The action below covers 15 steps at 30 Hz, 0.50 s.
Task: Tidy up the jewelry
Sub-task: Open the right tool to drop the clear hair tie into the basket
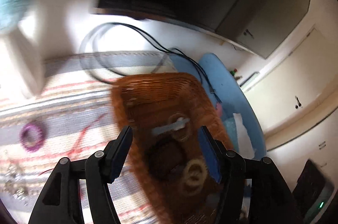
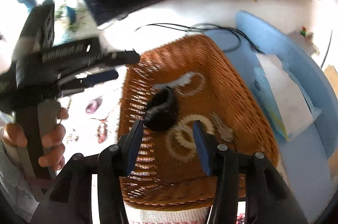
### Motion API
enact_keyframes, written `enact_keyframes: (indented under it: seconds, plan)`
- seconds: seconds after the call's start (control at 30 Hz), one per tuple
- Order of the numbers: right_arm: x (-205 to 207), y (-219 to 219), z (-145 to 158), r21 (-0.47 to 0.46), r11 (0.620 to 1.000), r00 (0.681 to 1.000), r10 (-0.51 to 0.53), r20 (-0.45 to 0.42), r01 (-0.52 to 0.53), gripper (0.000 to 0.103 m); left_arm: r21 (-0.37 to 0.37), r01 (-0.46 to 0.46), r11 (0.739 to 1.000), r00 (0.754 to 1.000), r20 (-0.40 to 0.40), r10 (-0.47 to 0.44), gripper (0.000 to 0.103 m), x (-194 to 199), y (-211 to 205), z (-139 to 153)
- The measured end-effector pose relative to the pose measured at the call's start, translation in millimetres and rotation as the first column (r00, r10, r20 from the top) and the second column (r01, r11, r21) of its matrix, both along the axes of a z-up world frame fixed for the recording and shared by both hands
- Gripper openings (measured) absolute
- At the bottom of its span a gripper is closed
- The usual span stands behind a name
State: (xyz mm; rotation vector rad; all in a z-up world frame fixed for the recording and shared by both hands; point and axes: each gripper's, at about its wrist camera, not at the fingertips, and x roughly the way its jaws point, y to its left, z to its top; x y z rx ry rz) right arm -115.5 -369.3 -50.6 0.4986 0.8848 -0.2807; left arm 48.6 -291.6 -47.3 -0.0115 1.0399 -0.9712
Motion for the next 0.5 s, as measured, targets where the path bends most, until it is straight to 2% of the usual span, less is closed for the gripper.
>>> enact_keyframes:
  seconds: [0.1, 0.2, 0.23, 0.3, 0.4, 0.47, 0.5]
  plan:
    - [11.6, 17.9, 7.1, 0.009, 0.997, 0.997, 0.072, 0.040, -0.072, 0.051, -0.019, -0.102, 0.995, 0.995, 0.019, 0.102, 0.066, 5.3, 48.7, 0.3]
    - [28.1, 44.4, 11.6, 0.035, 0.983, 0.982, 0.177, 0.071, -0.180, 0.051, 0.011, -0.243, 0.970, 0.970, 0.015, 0.243, 0.066, 14.5, 113.3, -16.4]
    - [34.1, 55.9, 12.0, 0.040, 0.974, 0.972, 0.220, 0.078, -0.224, 0.051, 0.034, -0.288, 0.957, 0.958, 0.011, 0.288, 0.066, 19.1, 131.1, -23.9]
    - [46.2, 78.9, 8.8, 0.057, 0.951, 0.951, 0.300, 0.080, -0.305, 0.051, 0.122, -0.408, 0.905, 0.912, 0.020, 0.409, 0.066, 31.9, 170.8, -42.4]
    - [61.5, 106.9, -2.9, 0.093, 0.914, 0.918, 0.391, 0.062, -0.395, 0.051, 0.206, -0.513, 0.833, 0.858, 0.094, 0.505, 0.064, 46.6, 210.8, -58.6]
    - [72.0, 121.2, -12.0, 0.107, 0.896, 0.902, 0.430, 0.036, -0.431, 0.051, 0.230, -0.537, 0.811, 0.842, 0.099, 0.530, 0.064, 53.7, 223.5, -67.1]
    - [78.1, 128.4, -18.8, 0.112, 0.889, 0.895, 0.445, 0.019, -0.444, 0.051, 0.230, -0.536, 0.812, 0.842, 0.085, 0.532, 0.064, 57.1, 228.6, -71.1]
